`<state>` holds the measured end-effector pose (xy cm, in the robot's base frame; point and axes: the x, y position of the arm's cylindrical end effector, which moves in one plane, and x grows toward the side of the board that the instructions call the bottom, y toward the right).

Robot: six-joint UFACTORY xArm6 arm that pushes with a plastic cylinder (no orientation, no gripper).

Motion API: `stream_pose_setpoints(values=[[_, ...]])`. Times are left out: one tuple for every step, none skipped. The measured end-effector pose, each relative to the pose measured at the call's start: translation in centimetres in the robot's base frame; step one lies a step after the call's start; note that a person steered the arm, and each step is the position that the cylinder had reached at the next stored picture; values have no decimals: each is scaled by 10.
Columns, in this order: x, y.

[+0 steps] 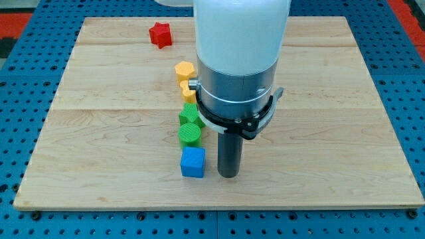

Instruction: Point your arm to the blue triangle

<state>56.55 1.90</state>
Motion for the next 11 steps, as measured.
stream_pose_setpoints(values=[[0, 0], [8, 27], [-58, 82], [-143, 102], [-223, 117], [-267, 116], [-283, 135], [-319, 115], [-307, 58], [-300, -9], [-300, 20]])
